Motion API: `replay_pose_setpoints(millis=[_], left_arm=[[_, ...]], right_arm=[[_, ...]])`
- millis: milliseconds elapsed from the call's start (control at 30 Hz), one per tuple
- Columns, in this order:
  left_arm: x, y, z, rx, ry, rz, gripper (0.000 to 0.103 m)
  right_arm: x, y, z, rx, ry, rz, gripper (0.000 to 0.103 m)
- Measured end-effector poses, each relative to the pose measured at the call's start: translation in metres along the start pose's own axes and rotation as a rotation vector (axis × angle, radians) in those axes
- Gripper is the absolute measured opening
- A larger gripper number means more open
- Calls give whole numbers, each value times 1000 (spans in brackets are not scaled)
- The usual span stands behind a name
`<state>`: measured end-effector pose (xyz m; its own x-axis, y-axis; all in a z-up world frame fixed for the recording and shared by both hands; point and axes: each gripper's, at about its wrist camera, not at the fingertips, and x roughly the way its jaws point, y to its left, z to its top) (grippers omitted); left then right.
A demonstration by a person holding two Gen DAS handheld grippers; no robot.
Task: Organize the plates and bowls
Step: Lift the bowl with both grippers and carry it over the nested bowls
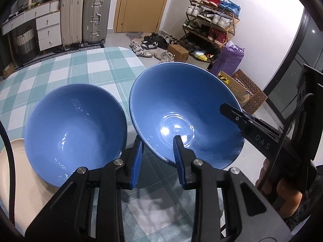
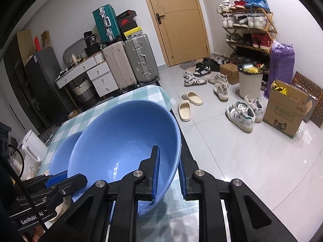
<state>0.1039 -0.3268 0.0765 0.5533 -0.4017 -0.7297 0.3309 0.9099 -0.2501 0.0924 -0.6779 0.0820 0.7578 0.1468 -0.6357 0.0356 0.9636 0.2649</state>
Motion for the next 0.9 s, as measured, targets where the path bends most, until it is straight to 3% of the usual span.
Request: replay_pose_setpoints(millis=[467, 900], left_arm=[[-54, 5, 1, -4, -71, -9, 27], [-106, 35, 3, -37, -133, 5, 27]], right_arm=[[-27, 28, 3, -48, -30, 11, 18], [-30, 69, -1, -116, -25, 44, 21]])
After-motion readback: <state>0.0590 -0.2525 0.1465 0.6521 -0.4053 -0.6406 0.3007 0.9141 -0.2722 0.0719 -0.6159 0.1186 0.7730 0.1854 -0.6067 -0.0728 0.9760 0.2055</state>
